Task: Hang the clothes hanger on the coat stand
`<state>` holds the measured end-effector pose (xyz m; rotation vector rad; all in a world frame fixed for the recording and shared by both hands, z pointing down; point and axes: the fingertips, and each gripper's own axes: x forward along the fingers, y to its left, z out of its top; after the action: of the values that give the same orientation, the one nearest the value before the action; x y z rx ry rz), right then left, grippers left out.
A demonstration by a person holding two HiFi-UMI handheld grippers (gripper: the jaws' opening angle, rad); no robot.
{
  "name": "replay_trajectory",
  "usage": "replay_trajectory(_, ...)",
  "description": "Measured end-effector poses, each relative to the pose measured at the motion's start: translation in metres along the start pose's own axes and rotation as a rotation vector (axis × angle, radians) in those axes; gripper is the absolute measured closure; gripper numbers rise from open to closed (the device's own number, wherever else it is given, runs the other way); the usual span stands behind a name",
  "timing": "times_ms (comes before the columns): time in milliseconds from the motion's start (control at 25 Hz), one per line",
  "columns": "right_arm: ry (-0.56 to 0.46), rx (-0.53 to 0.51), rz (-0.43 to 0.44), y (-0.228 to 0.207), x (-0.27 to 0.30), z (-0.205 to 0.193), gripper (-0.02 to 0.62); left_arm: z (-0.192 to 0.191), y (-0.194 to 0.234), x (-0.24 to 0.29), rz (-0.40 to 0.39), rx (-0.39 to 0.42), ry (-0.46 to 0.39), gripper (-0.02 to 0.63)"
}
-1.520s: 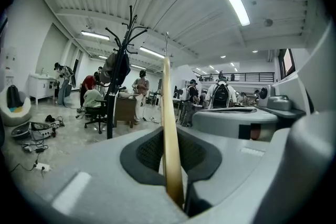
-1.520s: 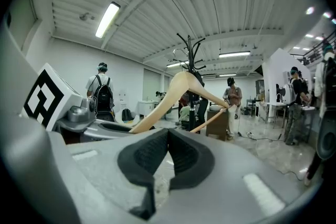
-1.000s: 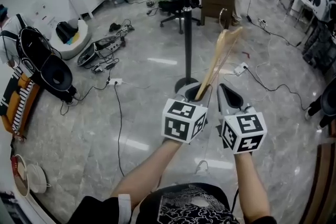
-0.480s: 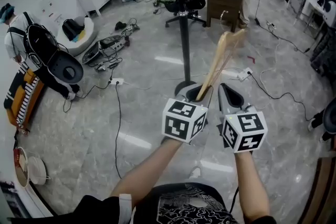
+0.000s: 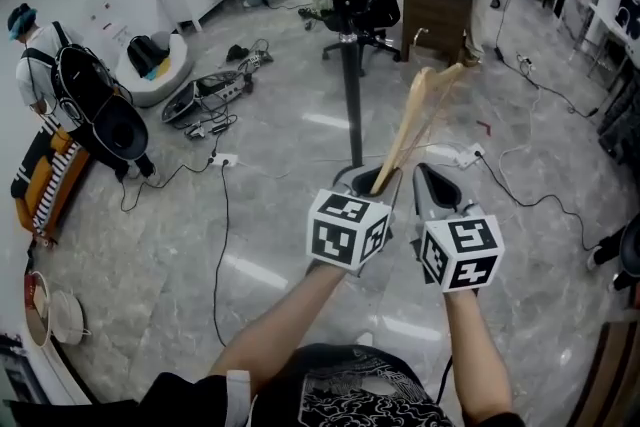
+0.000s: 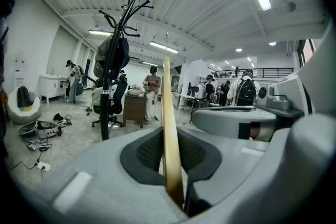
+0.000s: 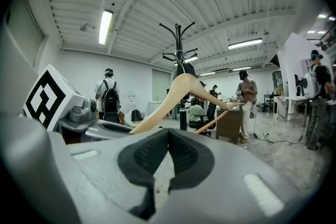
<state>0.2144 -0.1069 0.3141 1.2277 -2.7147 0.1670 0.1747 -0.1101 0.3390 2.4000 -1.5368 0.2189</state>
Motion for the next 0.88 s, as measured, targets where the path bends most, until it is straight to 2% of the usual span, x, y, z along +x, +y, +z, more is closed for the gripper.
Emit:
replay_trajectory(440, 0.011, -0.007, 0.014, -0.008, 0.035, 0.001, 0.595, 0.001, 0.028, 0.021, 0.011, -0.008, 0.011, 0.566)
replay_trajectory(880, 0.033, -0.011, -0.037, -0.001, 0.104, 0.008, 0.595, 0.012, 0.091, 0.044, -0.054, -0.012, 0.024, 0.566)
